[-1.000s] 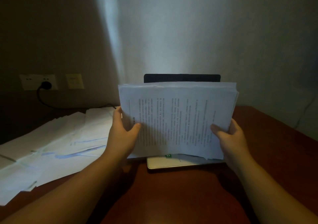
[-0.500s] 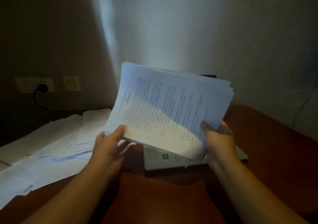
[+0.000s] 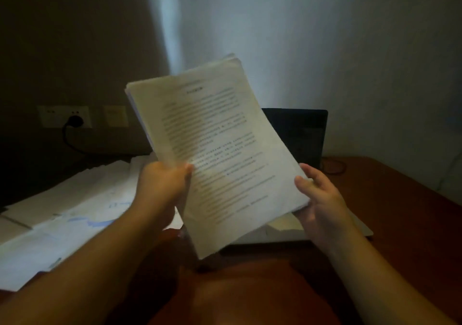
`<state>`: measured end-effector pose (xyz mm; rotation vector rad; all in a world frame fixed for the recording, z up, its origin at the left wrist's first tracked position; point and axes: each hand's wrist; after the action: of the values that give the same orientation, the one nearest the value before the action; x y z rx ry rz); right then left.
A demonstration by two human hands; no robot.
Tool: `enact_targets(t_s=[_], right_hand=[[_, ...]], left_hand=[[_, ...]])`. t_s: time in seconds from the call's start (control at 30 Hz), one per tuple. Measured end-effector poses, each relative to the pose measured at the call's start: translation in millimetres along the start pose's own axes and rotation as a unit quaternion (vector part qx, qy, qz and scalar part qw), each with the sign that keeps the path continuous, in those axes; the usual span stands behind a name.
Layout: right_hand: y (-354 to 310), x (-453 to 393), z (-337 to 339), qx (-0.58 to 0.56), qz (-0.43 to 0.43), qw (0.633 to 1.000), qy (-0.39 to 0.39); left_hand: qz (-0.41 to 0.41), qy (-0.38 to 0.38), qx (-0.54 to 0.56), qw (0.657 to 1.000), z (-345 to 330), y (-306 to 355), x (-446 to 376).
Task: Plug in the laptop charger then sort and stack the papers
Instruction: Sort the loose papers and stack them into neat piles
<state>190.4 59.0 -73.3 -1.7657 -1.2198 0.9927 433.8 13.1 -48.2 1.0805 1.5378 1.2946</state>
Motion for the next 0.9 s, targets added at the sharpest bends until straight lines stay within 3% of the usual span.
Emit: enact_targets(t_s=[0.1,0.27,0.5,0.63,0.77,0.9], right_hand=[[-8,-3,-4,0.125,0.014,0.99,-0.059],[-4,8,-26,0.167,0.021,0.976,-0.138],[22,25,-37,0.117,0.016,0.987,-0.112],[19,32,-40,0.121,0.018,0.984,-0.13],[10,35,-35,0.133,0.027,0.978,-0.16],[23,47,-36,0.13,0.026,0.98,-0.149]], left_hand=[[-0.072,-0.052,-0.042,0.995,14,22,2],[-0.161,-0.234,-0.103,0.953,47,40,13],[-0.064,-0.148,-0.03,0.986,72,0,33],[-0.057,-0.099,-0.074,0.991,74,-21,51],[-0.054,-0.075,-0.044,0.995,75,-24,57],[-0.068,-0.091,-0.049,0.992,72,-32,69]])
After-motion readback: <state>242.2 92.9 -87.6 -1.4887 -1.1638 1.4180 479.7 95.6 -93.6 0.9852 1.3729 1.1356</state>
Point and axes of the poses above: each hand's wrist, its own x-axis away from the middle knuckle, its own z-axis out of the back of the hand, y = z × x, and after that the axes turned 2 degrees about z, right-handed
